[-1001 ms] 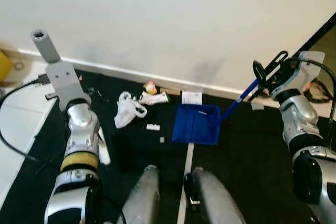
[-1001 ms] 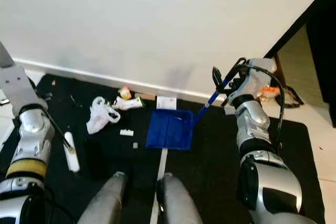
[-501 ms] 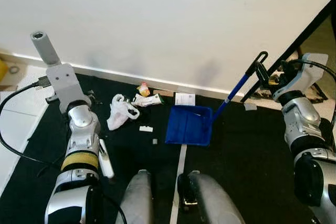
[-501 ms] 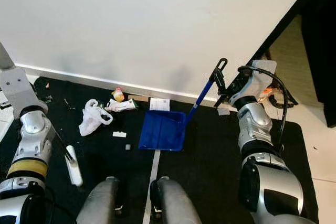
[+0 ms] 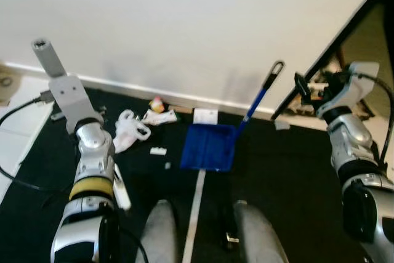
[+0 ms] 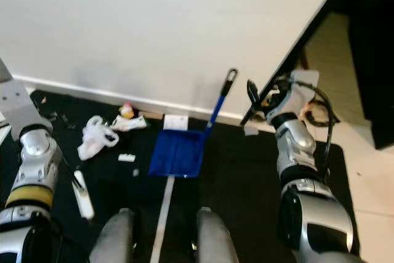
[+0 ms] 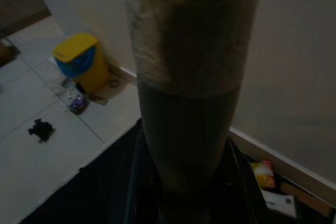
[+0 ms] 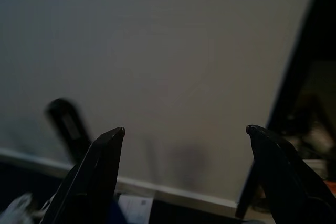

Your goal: Sweep floor

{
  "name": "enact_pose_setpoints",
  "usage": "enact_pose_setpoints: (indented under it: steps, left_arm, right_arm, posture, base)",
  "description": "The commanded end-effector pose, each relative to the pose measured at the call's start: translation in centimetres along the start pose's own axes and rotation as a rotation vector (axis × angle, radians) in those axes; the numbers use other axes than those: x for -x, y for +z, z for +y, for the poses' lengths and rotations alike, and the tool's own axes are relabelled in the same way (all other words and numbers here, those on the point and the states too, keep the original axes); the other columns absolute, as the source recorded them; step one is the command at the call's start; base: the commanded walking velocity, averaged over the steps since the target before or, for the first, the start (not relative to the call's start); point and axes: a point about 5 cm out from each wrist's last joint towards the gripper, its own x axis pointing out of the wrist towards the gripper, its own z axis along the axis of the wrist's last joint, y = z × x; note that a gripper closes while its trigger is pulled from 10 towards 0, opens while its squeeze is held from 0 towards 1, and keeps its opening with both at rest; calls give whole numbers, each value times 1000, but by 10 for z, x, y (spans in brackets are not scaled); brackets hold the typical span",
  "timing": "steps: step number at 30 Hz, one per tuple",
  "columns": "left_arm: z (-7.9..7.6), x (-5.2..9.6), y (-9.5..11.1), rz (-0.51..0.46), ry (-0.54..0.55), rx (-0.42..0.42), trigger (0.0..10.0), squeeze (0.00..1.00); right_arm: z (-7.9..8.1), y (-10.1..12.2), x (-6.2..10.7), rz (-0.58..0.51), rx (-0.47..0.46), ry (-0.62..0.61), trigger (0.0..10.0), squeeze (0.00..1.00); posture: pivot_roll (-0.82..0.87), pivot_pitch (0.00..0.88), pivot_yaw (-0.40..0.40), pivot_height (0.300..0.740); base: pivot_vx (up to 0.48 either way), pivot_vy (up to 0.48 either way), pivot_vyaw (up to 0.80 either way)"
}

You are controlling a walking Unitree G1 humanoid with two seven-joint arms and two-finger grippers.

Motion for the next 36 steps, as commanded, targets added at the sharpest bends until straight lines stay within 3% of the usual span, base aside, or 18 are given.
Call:
enact_pose_setpoints:
  steps: [1, 5, 6, 7, 8, 17, 23, 24, 25, 27, 28, 29, 30, 36]
  left_arm:
    - [2, -2, 5, -33, -7, -6, 10000, 0]
    - [3, -3, 8, -48, -18, -6, 10000, 0]
    - [4, -3, 10, -65, -30, -4, 10000, 0]
    - [5, -3, 12, -77, -38, -2, 10000, 0]
    - [6, -3, 14, -90, -44, 8, 10000, 0]
    - [13, 5, 33, -201, -86, 55, 10000, 0]
    - [17, 7, 34, -211, -83, 54, 10000, 0]
    - [19, 9, 36, -218, -81, 55, 10000, 0]
    - [21, 10, 39, -230, -81, 57, 10000, 0]
    - [22, 12, 42, -239, -86, 60, 10000, 0]
    - [22, 14, 44, -248, -93, 61, 10000, 0]
    - [23, 16, 46, -254, -99, 61, 10000, 0]
    - [24, 17, 48, -260, -105, 62, 10000, 0]
    - [26, 23, 59, -303, -116, 61, 10000, 0]
  right_arm:
    - [7, -4, -2, 10, -20, 9, 10000, 0]
    - [10, -5, -3, 15, -33, 23, 10000, 0]
    - [13, -6, -4, 13, -38, 32, 10000, 514]
    - [14, -6, -4, 10, -40, 38, 10000, 847]
    - [17, -6, -5, 3, -49, 44, 10000, 1000]
    - [37, 3, -16, -55, -67, 98, 10000, 1000]
    - [40, 5, -18, -65, -57, 102, 10000, 984]
    - [42, 6, -19, -70, -50, 105, 10000, 910]
    - [44, 7, -21, -71, -35, 104, 10000, 529]
    - [45, 8, -22, -72, -20, 99, 10000, 502]
    - [47, 9, -24, -71, -16, 94, 10000, 153]
    - [47, 10, -25, -73, -15, 92, 10000, 153]
    - [49, 10, -26, -68, -14, 89, 10000, 0]
    - [54, 15, -34, -59, -33, 74, 10000, 0]
  posture:
    - [41, 196, -63, 731]
    - [44, 225, -72, 731]
    - [48, 241, -79, 731]
    - [50, 247, -81, 731]
    - [54, 266, -86, 731]
    - [89, 345, -112, 731]
    - [115, 366, -119, 731]
    - [128, 377, -122, 731]
    - [141, 394, -126, 731]
    - [148, 403, -129, 731]
    - [157, 413, -131, 731]
    - [164, 420, -131, 731]
    - [170, 427, -133, 731]
    - [213, 463, -141, 731]
  base:
    - [0, 0, 0]
    - [0, 0, 0]
    - [0, 0, 0]
    - [0, 0, 0]
    - [0, 0, 0]
    - [0, 0, 0]
    - [0, 0, 0]
    - [0, 0, 0]
    - [0, 0, 0]
    - [0, 0, 0]
    - [0, 0, 0]
    - [0, 0, 0]
    - [0, 0, 0]
    - [0, 0, 0]
